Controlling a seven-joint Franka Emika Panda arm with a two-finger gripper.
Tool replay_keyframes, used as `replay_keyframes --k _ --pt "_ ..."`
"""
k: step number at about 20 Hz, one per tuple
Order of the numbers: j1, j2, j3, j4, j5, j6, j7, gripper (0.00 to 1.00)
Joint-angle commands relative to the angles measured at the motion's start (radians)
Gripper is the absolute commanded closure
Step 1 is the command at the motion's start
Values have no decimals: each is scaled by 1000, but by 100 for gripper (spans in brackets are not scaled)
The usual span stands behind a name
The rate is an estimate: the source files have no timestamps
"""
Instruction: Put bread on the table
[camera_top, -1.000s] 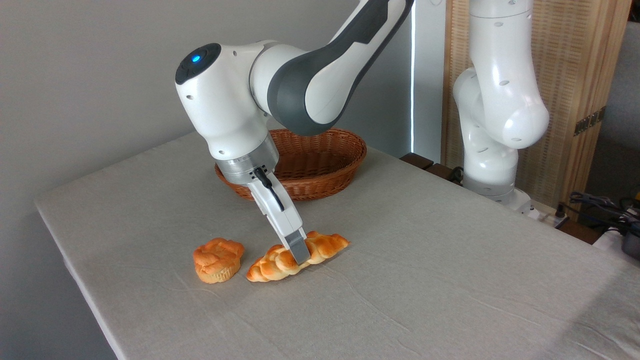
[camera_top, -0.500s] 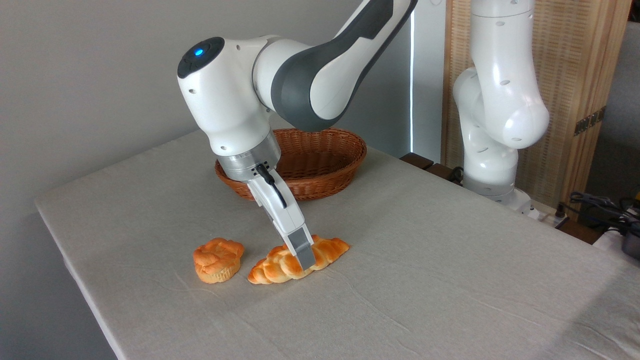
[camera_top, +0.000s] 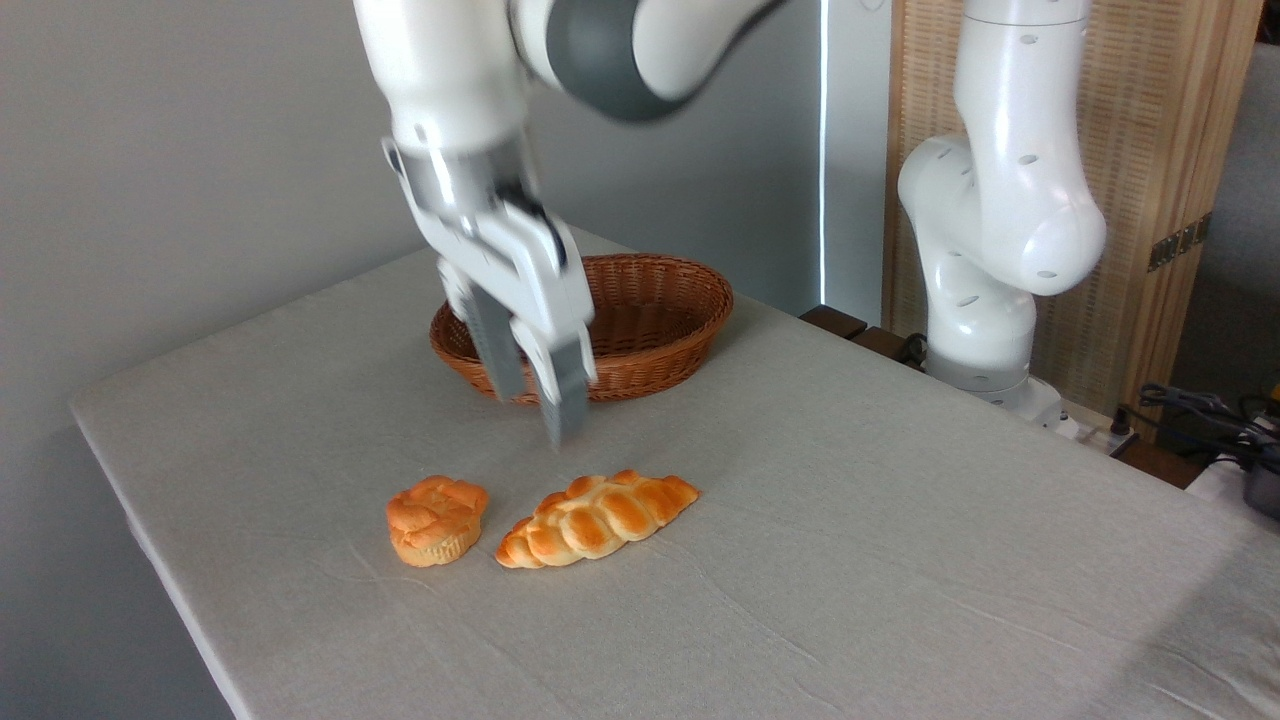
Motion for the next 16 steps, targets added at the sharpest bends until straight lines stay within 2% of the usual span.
replay_keyframes --k 1,4,6,8,9,16 --pt "57 34 -58 164 -9 -35 -75 0" --pt "109 69 -110 239 -1 -87 -95 1" --pt "149 94 -142 282 2 -125 -148 9" --pt "151 89 -142 288 5 -128 -155 7" --pt "153 89 -141 290 6 -131 -155 0" --pt "176 94 -147 294 5 -148 -151 0"
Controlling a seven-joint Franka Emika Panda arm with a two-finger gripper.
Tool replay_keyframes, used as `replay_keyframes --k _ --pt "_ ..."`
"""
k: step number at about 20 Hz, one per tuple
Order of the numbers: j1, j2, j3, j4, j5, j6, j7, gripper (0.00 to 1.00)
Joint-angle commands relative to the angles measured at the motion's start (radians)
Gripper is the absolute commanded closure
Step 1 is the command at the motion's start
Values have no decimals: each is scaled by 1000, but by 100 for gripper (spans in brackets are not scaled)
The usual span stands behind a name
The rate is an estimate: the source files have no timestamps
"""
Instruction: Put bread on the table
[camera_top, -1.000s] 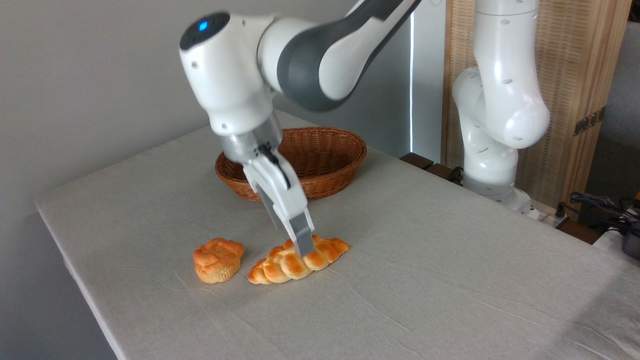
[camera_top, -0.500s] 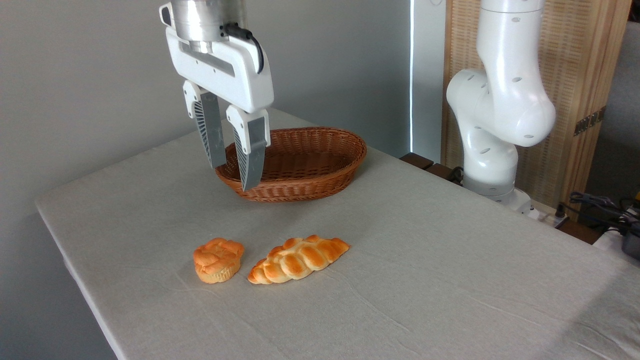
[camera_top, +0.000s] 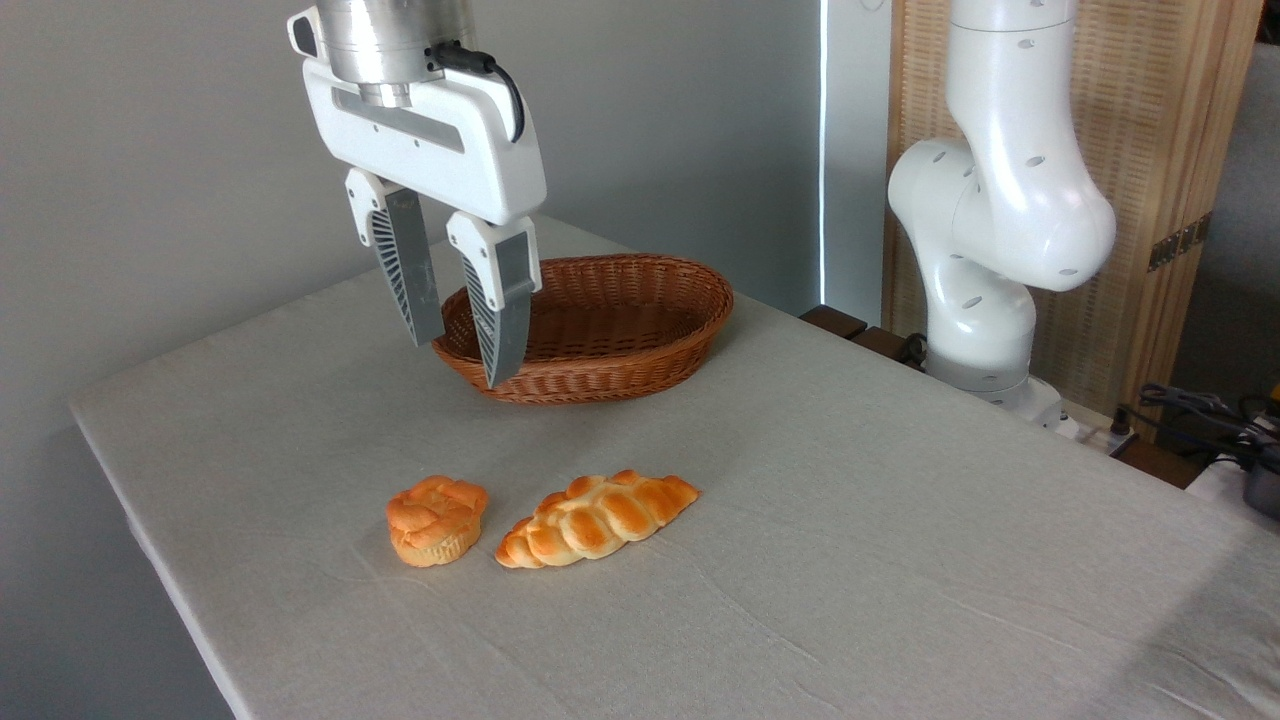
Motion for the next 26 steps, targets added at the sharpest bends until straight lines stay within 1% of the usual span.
replay_keyframes --k 1,2,3,4,9,12,15,17,22,26 --pt "21 13 -21 29 2 -32 -14 0" --pt "24 11 -41 29 4 -32 -14 0" --pt "64 11 -76 28 5 -32 -14 0" --pt "93 8 -110 26 5 -34 -12 0" --pt "93 4 -110 15 5 -37 -12 0" --pt "92 1 -89 15 5 -46 -14 0" --pt "92 1 -87 15 5 -54 -11 0" --pt "92 1 -87 15 5 -81 1 0" --pt "92 1 -87 15 5 -81 44 0" --pt "92 1 -87 17 5 -81 46 0"
